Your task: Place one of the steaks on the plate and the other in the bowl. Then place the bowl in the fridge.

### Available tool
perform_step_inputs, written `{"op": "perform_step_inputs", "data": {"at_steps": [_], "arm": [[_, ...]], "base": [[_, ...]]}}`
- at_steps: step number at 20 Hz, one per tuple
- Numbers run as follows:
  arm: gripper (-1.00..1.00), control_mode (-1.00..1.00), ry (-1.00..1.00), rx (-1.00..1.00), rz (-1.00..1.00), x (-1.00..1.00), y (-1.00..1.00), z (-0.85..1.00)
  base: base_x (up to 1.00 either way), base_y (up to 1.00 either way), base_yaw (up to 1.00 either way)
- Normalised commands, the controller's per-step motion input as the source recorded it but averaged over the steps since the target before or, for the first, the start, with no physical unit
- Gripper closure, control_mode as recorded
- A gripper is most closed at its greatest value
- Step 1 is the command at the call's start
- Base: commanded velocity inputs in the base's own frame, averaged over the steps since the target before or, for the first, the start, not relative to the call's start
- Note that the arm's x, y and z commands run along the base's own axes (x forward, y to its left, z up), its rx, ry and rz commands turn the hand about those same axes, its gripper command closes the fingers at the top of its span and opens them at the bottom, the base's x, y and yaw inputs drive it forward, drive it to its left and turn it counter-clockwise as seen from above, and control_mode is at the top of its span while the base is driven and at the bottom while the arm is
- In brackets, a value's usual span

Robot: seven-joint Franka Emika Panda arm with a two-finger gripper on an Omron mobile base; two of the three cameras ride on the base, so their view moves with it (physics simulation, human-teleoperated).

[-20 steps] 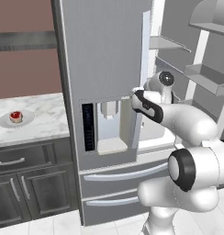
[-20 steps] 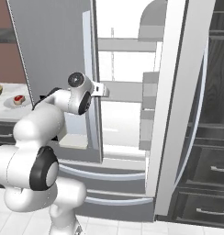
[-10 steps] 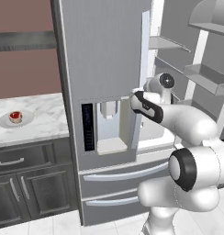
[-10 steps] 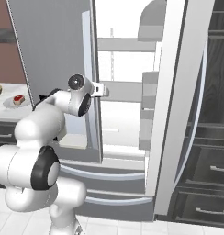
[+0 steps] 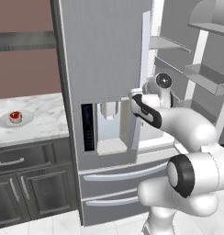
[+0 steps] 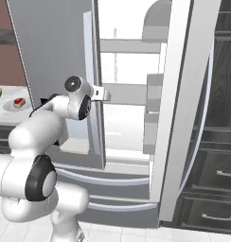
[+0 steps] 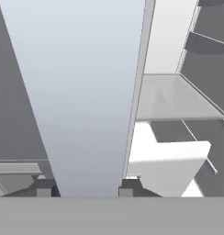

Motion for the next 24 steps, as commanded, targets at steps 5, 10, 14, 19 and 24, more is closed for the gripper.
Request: {"op": "perform_step_inputs", "data": {"at_steps": [5, 10, 14, 19, 24], "arm": [[1.0, -1.0, 0.08, 0.0, -0.19, -0.61, 0.41, 0.3], [1.0, -1.0, 0.0, 0.0, -0.18, -0.8, 0.47, 0.17], [1.0, -1.0, 0.0, -0.03, -0.2, -0.85, 0.61, 0.0], [1.0, -1.0, 0.0, -0.05, -0.28, -0.71, 0.77, 0.0], [1.0, -1.0, 0.03, -0.01, -0.22, -0.2, 0.36, 0.0]], "base": [[0.0, 0.0, 0.0], [0.0, 0.0, 0.0], [0.0, 0.0, 0.0], [0.0, 0.0, 0.0], [0.0, 0.0, 0.0]]}}
